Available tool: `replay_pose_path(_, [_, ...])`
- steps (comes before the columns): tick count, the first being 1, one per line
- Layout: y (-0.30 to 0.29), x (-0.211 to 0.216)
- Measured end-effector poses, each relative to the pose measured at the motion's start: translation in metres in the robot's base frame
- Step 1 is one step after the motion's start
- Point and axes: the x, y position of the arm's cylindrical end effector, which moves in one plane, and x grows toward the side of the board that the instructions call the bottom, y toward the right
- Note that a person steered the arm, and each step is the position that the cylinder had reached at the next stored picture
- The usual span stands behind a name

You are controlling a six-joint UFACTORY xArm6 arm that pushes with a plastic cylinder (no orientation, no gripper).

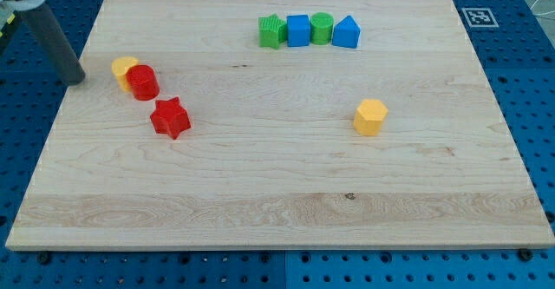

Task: Slide yellow heart along with red circle slightly right

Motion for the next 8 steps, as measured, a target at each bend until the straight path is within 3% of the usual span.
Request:
replay_pose_path(7, [0.099, -0.017])
replay_pose_path(8, [0.097, -0.038])
